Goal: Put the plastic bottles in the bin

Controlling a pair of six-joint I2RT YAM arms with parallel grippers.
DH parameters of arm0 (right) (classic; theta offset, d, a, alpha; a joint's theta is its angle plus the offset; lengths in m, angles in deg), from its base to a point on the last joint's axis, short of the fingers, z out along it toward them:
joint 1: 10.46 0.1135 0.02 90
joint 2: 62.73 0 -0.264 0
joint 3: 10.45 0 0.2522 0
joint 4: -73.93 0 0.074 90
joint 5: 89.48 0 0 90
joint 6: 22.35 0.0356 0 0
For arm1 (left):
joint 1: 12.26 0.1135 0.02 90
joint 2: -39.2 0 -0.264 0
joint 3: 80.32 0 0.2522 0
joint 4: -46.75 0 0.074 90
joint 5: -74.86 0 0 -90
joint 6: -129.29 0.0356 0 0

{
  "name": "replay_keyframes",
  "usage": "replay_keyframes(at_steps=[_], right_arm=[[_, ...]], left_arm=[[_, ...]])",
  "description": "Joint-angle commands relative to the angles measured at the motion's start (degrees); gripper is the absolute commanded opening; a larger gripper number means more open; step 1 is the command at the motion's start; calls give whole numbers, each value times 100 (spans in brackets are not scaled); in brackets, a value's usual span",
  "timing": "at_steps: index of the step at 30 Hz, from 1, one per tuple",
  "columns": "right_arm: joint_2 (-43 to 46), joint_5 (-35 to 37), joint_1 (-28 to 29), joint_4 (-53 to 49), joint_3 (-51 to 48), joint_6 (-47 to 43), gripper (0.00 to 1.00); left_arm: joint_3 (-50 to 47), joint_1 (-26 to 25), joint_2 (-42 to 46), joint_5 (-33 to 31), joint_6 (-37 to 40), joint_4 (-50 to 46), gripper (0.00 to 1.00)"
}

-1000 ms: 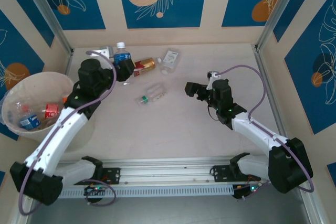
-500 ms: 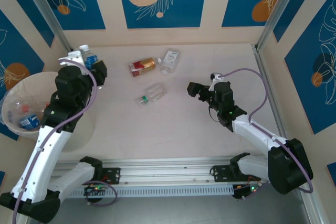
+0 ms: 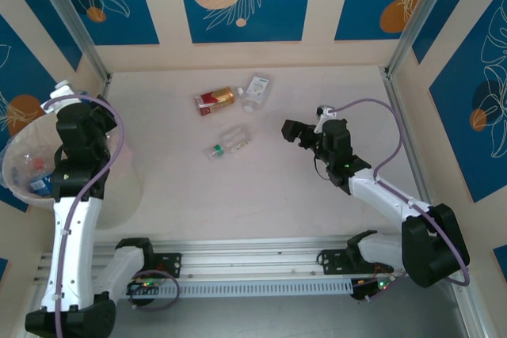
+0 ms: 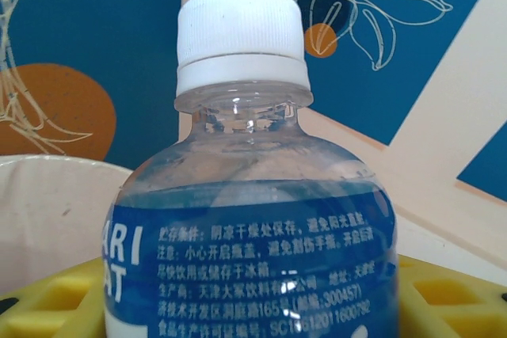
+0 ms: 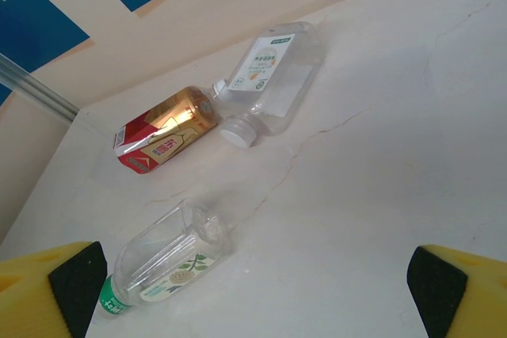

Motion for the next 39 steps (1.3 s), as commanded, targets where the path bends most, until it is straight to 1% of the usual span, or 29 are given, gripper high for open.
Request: replay_keyframes(at_steps=[1, 4, 5, 6, 8, 9, 13, 16, 19, 22, 23, 24, 26, 27, 33, 37, 39], right_arm=[[193, 78, -25, 79, -78, 10, 100], [249, 87, -28, -29, -10, -94, 100], [260, 99, -36, -48, 12, -105, 100], [280, 99, -39, -68, 39, -112, 100], [270, 79, -47, -98, 93, -132, 100], [250, 53, -53, -106, 130, -140, 100], [147, -97, -50, -202, 345, -175, 100], [79, -269, -35, -207, 446, -176, 100], [64, -291, 1, -207, 445, -172, 100], [38, -295, 9, -258, 469, -159, 99], [37, -306, 4, -275, 482, -148, 100], [37, -316, 15, -278, 480, -158, 100], [33, -308, 31, -273, 488, -144, 99], [30, -308, 40, -278, 500, -139, 100], [55, -296, 116, -338, 495, -163, 100], [98, -216, 141, -353, 417, -137, 100], [103, -203, 150, -339, 380, -108, 100]], left_arm=[[-102, 361, 144, 488, -336, 104, 48], [62, 631, 124, 437, -315, -126, 48], [140, 702, 115, 271, -319, -254, 48], [188, 759, 104, -42, -417, -399, 49], [139, 872, 89, -645, -752, -518, 46], [67, 910, 83, -766, -901, -489, 45], [-152, 929, 43, -784, -1480, -308, 43], [-180, 939, -100, -1175, -1956, -420, 47], [-186, 953, -288, -1485, -2468, -575, 48], [-199, 953, -367, -1802, -2873, -826, 56], [-221, 952, -366, -1916, -2988, -887, 62], [-240, 961, -366, -1974, -3073, -926, 74], [-248, 963, -383, -1912, -3042, -877, 98], [-218, 963, -402, -1822, -2997, -853, 100], [7, 959, -386, -1303, -2815, -794, 100], [75, 951, -342, -691, -2623, -616, 100], [101, 941, -320, -266, -2613, -514, 100]])
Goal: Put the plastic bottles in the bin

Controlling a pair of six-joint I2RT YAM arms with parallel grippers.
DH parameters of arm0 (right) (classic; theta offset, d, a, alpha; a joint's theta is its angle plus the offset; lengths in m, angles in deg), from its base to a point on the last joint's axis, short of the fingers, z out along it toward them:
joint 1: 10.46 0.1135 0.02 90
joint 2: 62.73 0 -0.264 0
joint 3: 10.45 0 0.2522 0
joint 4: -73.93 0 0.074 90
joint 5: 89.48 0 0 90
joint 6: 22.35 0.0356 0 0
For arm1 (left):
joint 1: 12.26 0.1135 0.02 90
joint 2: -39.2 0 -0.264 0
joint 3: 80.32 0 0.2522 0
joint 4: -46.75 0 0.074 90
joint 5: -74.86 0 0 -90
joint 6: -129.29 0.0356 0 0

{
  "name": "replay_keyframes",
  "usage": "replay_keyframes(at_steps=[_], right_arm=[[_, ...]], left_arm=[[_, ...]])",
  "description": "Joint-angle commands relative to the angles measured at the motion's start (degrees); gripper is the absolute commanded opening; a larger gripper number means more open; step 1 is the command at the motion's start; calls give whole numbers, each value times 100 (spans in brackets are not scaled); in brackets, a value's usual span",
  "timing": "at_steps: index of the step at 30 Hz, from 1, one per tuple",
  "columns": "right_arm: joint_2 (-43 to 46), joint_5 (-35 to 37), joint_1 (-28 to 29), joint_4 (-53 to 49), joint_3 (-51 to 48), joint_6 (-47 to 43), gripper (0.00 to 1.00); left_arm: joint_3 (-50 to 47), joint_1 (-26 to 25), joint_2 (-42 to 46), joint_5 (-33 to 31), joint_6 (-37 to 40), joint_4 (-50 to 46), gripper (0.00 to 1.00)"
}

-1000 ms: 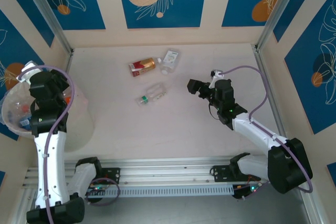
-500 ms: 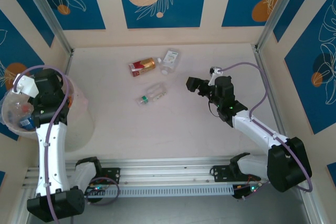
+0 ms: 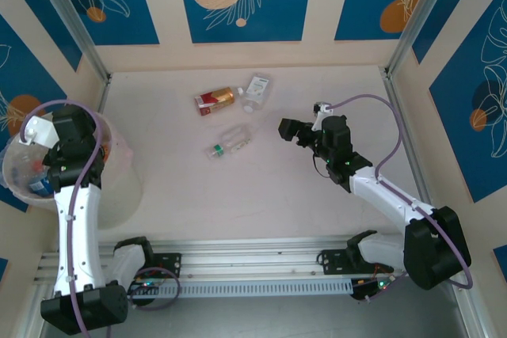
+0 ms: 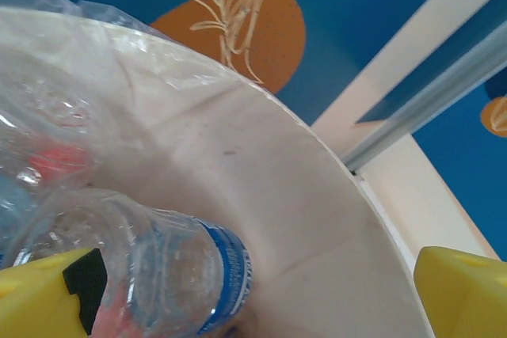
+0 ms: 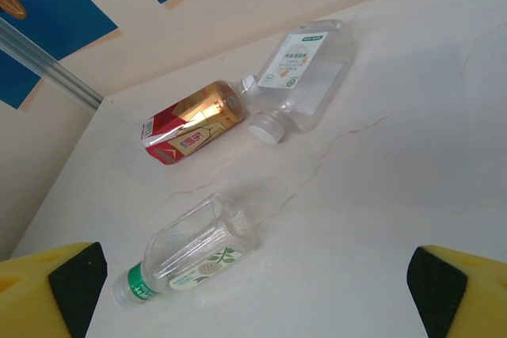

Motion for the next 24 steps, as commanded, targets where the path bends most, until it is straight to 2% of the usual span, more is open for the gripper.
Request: replay_keyframes(at_steps=[1, 3, 6, 10, 12, 17, 22, 24], right_arm=[[8, 52, 36, 0, 70, -28, 100], [-65, 19, 30, -70, 129, -32, 100], [-242, -131, 36, -243, 302, -24, 100], [-514, -152, 33, -254, 424, 252, 100], [-690, -198, 24, -318, 532, 407, 99], [-1008, -74, 43, -514, 755, 829, 100], [-945, 36, 16, -602, 740, 983, 100], [-868, -26, 6, -675, 755, 854, 100]], left_arm=[[196, 26, 103, 949, 149, 360, 100], [142, -120, 122, 1400, 138, 610, 100], [147, -666, 92, 1571, 277, 924, 100], [371, -1847, -217, 1340, 1003, 1299, 100], [536, -2316, -488, 1452, 1353, 1345, 100], [309, -2911, -1064, 3115, 2254, 2361, 100], [363, -3053, -1961, 4857, 2786, 2772, 100], [279, -3070, -2267, 5071, 2880, 2963, 100]])
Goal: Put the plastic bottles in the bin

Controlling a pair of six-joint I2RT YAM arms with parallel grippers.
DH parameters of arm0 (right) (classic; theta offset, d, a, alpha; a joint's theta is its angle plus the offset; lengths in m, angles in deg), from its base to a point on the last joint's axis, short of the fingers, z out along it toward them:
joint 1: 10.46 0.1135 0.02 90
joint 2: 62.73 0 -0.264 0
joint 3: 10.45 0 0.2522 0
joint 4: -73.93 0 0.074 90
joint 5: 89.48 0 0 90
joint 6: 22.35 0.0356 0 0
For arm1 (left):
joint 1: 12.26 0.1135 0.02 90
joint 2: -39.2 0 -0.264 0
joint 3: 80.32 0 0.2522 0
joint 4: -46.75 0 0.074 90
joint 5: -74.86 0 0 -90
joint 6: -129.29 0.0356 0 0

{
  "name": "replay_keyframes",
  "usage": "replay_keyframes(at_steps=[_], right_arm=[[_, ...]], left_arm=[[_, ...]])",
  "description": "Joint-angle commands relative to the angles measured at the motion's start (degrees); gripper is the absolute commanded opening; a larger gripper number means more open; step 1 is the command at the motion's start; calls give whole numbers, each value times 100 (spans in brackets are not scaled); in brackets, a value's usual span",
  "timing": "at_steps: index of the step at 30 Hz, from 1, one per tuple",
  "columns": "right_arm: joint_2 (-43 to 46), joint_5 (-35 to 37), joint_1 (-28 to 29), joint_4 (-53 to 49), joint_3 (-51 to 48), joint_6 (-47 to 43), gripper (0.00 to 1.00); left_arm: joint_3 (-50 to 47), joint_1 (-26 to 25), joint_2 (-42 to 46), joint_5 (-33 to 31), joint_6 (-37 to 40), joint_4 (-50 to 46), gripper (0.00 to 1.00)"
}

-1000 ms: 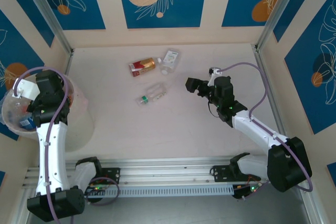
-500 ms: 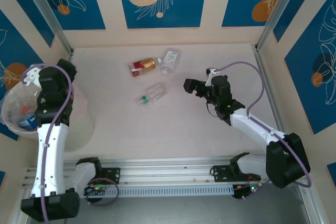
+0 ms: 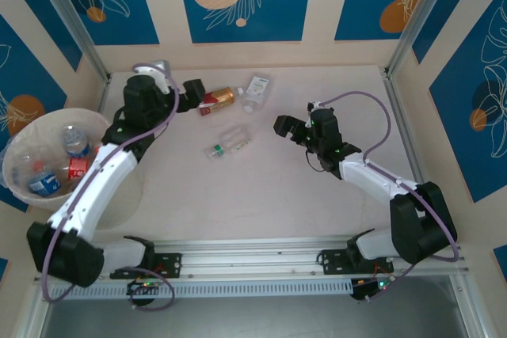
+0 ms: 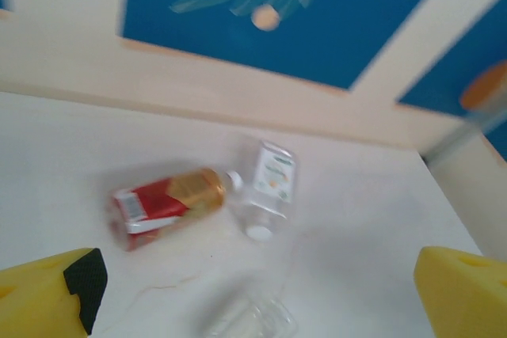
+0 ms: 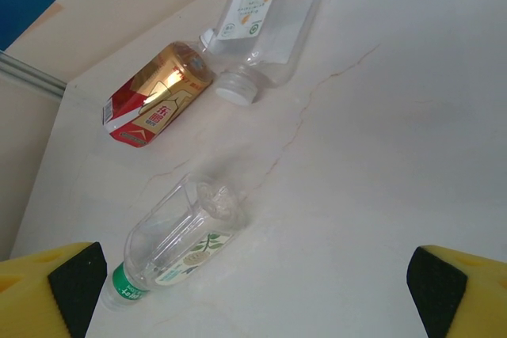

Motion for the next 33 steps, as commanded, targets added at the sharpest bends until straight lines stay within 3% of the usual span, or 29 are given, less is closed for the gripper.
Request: replay_keyframes(at_steps=[1, 5, 11, 16, 20, 26, 33], right_arm=[[173, -15, -5, -211, 176, 3, 100], [421, 45, -23, -452, 135, -42, 100], [667, 129, -74, -607, 20, -129, 100], [766, 93, -83, -530, -104, -74, 100], [843, 28, -80, -362, -214, -229, 99], [1211, 100, -106, 92, -585, -357, 99], [1603, 501, -229, -414, -663, -230, 100]], left_arm=[[-179, -57, -402, 1149, 557, 636, 100], [-10, -63, -1074, 1518, 1106, 228, 100], [216, -146, -1949, 1565, 1514, -361, 100], [810, -625, -2734, 622, 2443, -1305, 100], [1069, -957, -3196, 86, 2799, -1369, 100], [1524, -1194, -3775, -437, 3007, -1546, 100], [2053, -1238, -4246, -775, 3310, -2280, 94]])
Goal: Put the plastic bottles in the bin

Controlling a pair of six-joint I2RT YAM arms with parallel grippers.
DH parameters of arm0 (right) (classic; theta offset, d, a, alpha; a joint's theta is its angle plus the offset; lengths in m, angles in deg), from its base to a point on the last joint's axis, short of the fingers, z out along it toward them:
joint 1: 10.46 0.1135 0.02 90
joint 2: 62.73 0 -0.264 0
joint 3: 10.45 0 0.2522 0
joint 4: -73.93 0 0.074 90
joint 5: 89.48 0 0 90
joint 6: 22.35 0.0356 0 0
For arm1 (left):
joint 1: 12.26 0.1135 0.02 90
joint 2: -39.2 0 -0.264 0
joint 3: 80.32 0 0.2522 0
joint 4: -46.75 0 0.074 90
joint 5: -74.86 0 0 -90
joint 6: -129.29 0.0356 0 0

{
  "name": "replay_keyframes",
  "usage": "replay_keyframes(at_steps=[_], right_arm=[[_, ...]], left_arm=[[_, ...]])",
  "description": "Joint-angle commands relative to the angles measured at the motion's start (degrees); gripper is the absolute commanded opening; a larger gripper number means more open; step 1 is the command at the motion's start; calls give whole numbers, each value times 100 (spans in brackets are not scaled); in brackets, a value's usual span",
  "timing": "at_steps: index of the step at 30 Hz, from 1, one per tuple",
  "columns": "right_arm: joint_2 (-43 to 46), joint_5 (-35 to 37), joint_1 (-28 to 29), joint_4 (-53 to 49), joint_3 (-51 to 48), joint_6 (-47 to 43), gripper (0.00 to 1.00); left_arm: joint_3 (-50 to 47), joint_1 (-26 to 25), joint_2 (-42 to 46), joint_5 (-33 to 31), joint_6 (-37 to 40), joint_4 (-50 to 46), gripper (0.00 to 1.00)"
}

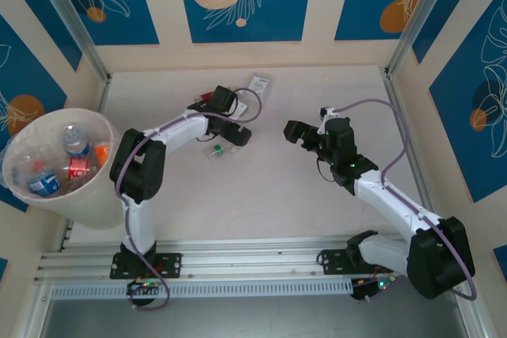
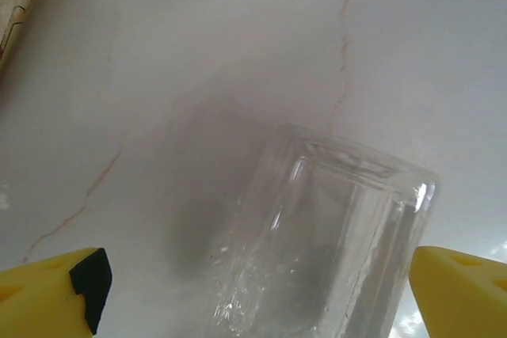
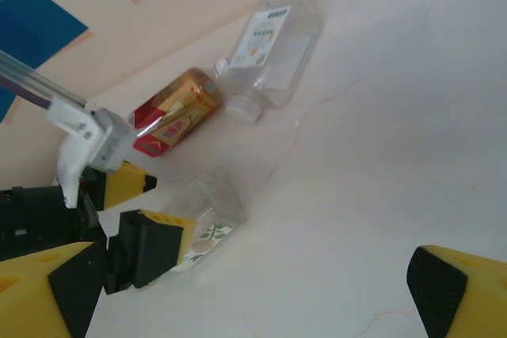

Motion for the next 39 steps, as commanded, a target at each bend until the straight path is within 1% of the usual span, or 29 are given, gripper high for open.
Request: replay_keyframes(at_steps=[1, 3, 5, 8, 12, 14, 17, 23, 27, 31, 33, 37, 39], right_arm=[[210, 355, -107, -234, -65, 79, 100], [272, 341, -174, -271, -101, 112, 99], [328, 359, -211, -209, -158, 190, 100], [403, 420, -249, -152, -228, 272, 100], [528, 482, -259, -129, -328, 300, 100], [584, 540, -271, -109, -393, 305, 100], [681, 534, -295, -119, -467, 370, 100], [808, 555, -314, -178, -538, 360, 100], [830, 561, -331, -148, -593, 352, 99], [797, 550, -348, -83, -609, 440, 100], [788, 473, -359, -51, -610, 407, 100], [722, 29, -370, -42, -532, 207, 99], [673, -79, -372, -105, -472, 164, 99]], left_arm=[[240, -38, -122, -258, 373, -589, 93], [253, -38, -136, -225, 481, -663, 91], [236, -61, -145, -54, 593, -659, 89], [268, -119, -246, -53, 649, -678, 87], [369, -122, -431, -140, 451, -650, 82], [468, -146, -537, -374, 194, -617, 78], [510, -188, -631, -594, -106, -488, 76], [301, -213, -578, -582, -394, -132, 66], [187, -215, -465, -547, -384, -48, 59], [97, -214, -353, -459, -339, 8, 54], [61, -217, -315, -418, -354, 45, 51], [-107, -212, -146, -203, -490, 280, 40], [-209, -212, -34, -54, -538, 419, 35]])
